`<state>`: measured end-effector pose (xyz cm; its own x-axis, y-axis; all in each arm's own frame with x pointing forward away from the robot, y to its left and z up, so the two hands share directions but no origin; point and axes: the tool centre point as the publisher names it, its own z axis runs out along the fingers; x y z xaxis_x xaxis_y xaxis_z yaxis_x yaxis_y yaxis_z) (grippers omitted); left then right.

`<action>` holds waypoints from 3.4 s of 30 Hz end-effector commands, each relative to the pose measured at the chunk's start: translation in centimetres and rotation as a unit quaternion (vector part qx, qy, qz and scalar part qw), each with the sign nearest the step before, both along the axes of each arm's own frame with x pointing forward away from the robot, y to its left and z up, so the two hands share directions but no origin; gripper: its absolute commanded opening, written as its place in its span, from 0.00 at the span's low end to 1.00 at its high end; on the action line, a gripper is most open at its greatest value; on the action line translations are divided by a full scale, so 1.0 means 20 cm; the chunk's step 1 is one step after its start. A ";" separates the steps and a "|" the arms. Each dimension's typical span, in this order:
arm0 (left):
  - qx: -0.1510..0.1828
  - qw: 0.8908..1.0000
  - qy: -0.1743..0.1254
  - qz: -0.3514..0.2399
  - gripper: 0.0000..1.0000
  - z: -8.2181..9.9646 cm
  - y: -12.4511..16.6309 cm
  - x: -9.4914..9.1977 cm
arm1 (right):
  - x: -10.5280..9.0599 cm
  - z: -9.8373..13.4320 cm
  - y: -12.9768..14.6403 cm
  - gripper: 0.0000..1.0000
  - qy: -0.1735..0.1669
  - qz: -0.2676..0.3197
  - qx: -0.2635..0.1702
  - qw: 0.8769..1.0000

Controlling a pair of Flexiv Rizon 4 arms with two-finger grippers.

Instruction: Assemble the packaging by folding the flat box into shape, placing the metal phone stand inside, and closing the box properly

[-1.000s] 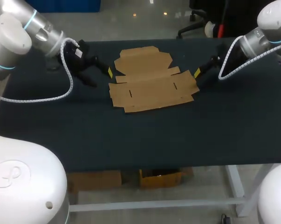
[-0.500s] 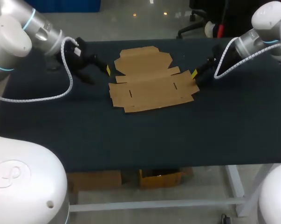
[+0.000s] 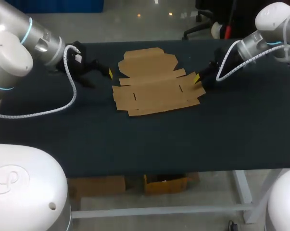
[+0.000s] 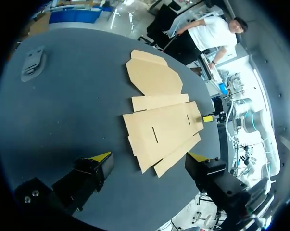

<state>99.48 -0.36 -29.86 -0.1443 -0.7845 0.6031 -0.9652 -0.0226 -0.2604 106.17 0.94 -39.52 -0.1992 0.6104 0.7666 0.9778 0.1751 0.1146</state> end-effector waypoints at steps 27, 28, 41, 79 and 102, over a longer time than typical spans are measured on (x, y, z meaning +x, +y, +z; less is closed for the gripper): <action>0.025 0.999 0.030 0.004 1.00 -0.02 0.00 -0.02 | 0.00 -0.05 0.01 0.00 0.022 -0.048 0.005 0.999; 0.025 0.999 0.030 0.005 1.00 -0.02 0.00 -0.02 | 0.00 -0.05 0.01 0.00 0.021 -0.049 0.006 0.999; 0.027 0.999 0.040 0.015 1.00 0.01 0.00 -0.06 | -0.14 -0.02 0.02 0.00 0.004 -0.062 0.021 0.998; 0.031 0.998 0.051 0.012 1.00 0.07 -0.03 -0.27 | -0.62 0.01 -0.01 0.00 -0.006 -0.100 0.046 0.994; 0.034 0.998 0.053 0.012 1.00 0.08 -0.06 -0.37 | -0.87 0.01 -0.02 0.00 0.005 -0.092 0.069 0.993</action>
